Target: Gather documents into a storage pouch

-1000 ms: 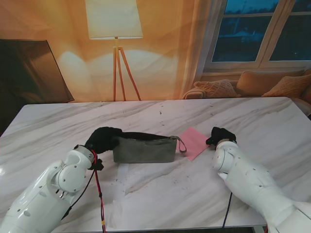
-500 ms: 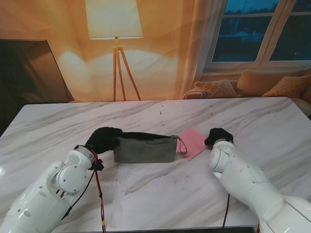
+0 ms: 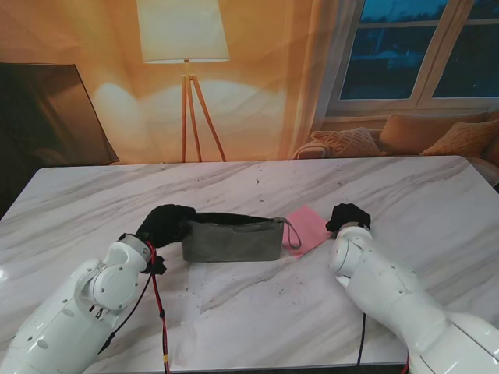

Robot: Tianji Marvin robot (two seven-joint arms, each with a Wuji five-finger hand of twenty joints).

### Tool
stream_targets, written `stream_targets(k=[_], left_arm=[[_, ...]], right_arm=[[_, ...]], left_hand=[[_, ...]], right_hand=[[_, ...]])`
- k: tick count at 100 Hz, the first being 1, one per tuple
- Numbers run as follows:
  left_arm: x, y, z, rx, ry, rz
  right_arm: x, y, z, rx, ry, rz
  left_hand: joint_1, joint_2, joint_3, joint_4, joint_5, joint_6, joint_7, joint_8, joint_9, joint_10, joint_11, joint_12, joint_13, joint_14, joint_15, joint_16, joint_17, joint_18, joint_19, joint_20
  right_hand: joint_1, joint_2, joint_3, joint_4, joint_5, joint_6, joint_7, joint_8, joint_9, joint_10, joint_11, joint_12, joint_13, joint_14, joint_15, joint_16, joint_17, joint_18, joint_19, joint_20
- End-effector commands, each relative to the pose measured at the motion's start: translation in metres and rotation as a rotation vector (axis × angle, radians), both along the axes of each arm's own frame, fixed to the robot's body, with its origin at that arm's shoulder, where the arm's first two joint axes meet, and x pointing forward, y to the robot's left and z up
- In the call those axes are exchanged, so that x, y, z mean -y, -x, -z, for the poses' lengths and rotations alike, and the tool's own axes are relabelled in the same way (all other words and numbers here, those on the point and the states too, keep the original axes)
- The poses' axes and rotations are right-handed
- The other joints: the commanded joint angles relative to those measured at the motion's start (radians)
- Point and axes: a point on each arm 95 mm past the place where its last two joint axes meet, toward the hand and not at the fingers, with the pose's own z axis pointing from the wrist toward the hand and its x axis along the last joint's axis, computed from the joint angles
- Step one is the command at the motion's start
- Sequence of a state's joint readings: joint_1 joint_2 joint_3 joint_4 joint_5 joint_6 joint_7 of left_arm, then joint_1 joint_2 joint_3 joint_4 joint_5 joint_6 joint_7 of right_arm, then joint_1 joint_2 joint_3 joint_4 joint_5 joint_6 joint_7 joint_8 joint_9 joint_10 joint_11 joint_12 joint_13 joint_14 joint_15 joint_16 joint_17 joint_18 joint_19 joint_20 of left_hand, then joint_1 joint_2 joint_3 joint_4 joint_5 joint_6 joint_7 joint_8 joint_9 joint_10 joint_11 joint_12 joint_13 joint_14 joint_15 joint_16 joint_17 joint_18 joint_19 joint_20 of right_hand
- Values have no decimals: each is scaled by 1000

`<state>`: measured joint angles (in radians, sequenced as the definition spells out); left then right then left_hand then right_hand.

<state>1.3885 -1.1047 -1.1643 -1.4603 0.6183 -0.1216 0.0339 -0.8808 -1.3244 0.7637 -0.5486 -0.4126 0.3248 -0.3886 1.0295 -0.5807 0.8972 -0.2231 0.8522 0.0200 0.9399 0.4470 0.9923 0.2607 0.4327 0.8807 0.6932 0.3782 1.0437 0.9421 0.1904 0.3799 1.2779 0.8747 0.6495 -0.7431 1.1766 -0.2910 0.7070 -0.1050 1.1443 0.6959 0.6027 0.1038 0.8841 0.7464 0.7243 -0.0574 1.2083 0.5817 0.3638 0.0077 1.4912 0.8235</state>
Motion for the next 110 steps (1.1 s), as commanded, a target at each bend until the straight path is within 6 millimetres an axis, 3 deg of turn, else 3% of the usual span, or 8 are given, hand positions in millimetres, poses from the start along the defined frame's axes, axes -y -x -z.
stream_targets(k=[1,18,48,62,79,110], left_arm=[[3,2,0,-10,0,8],[1,3,0,-8,-3,3],[-2,3,0,-2,-3,-10],[-2,3,-1,0,-2,-7],[-3,3,-1,3,-4,-9],[-4,3,-1,0,-8,-3]], right_arm=[[-5,-1,1,10,-20,-1],[-7,0,-1,41,-58,13],[-9,3,-8,135,-131,21],[-10,5,-10,182,-151,18],[-13,10,-18,223,-227,36],[-11,16,-38,309,-255,-36]], left_hand=[[34,10,21,3,40,9,39,29,50,-10,18,19,9,66,-2,0,-34,-62,10,15],[35,11,22,4,41,8,39,29,48,-10,17,19,9,65,-6,-2,-38,-62,4,9],[35,11,21,4,41,8,39,30,50,-11,18,19,7,65,-9,-4,-45,-63,-4,-2],[35,11,22,4,41,8,39,29,50,-11,18,19,7,65,-10,-4,-48,-62,-7,-7],[35,10,22,4,42,8,40,30,50,-10,17,19,8,65,-10,-4,-50,-62,-9,-12],[36,13,20,4,43,6,38,29,49,-15,15,17,2,64,-18,-8,-60,-63,-14,-22]], right_hand=[[66,-20,64,8,33,-16,33,-6,62,10,-43,-41,53,37,-73,-74,14,26,-30,-41],[77,-38,87,7,42,1,72,-31,200,36,-145,-180,179,86,-299,-182,82,72,-74,-132],[97,-61,109,9,42,0,121,-70,452,57,-161,-297,422,107,-349,-286,286,89,22,-216],[127,-73,118,13,71,-42,127,-74,532,30,-106,-290,500,90,-295,-295,364,96,71,-234],[174,-65,98,28,129,-83,96,-46,522,15,-71,-231,480,95,-217,-268,346,95,81,-241],[186,-95,108,33,202,-111,70,-72,539,-2,-98,-186,479,103,-176,-228,358,69,68,-233]])
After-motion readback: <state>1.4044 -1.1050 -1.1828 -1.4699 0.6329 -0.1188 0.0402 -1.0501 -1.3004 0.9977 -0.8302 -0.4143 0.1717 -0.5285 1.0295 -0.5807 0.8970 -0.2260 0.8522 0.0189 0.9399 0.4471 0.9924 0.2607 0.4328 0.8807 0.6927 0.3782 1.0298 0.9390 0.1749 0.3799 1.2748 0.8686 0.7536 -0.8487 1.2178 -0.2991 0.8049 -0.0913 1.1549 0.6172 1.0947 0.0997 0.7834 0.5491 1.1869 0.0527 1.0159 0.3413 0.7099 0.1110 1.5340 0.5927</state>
